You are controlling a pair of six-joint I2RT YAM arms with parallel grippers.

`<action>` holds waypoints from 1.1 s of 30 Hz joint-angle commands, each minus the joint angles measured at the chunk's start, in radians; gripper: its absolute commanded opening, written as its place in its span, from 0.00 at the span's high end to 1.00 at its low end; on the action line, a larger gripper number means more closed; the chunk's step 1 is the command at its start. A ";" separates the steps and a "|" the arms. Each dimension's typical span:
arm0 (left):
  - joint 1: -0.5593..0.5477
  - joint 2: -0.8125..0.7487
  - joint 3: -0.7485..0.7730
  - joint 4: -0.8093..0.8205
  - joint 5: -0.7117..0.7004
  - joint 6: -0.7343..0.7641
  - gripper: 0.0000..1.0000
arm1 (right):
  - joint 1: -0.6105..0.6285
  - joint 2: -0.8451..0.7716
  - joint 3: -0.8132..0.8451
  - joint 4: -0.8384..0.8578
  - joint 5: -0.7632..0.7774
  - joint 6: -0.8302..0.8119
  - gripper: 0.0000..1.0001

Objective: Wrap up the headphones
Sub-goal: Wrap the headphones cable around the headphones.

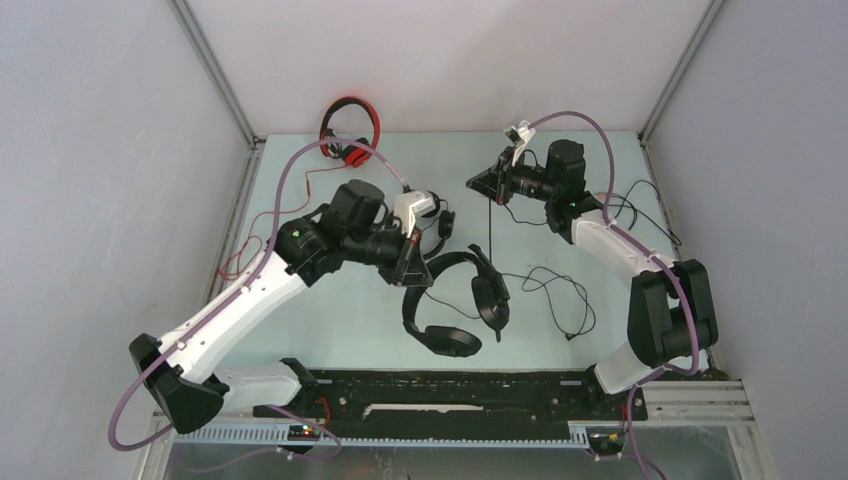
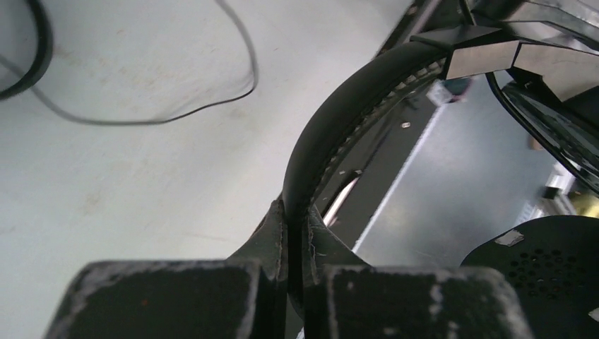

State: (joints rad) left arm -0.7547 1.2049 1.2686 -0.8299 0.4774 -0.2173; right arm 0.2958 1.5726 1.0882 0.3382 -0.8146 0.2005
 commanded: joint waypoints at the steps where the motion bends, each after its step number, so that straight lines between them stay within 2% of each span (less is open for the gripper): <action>1: -0.023 0.038 0.052 -0.133 -0.124 0.065 1.00 | -0.029 -0.003 0.067 -0.027 0.020 -0.023 1.00; 6: -0.039 0.091 0.074 -0.186 -0.308 0.081 1.00 | -0.027 -0.008 0.122 -0.157 0.019 -0.069 1.00; 16: -0.036 0.180 0.083 -0.260 -0.567 0.034 1.00 | 0.013 -0.036 0.218 -0.433 -0.016 -0.135 1.00; 26: 0.050 0.299 0.192 -0.275 -0.769 -0.075 1.00 | 0.127 -0.135 0.246 -0.534 -0.101 -0.002 1.00; 33: 0.143 0.315 0.202 -0.237 -0.810 -0.128 1.00 | 0.228 -0.153 0.263 -0.638 -0.018 0.091 1.00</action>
State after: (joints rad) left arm -0.6559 1.5215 1.4040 -1.0851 -0.2668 -0.2832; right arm 0.4824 1.4567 1.3064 -0.2417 -0.8677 0.2138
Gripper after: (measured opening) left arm 0.037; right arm 0.018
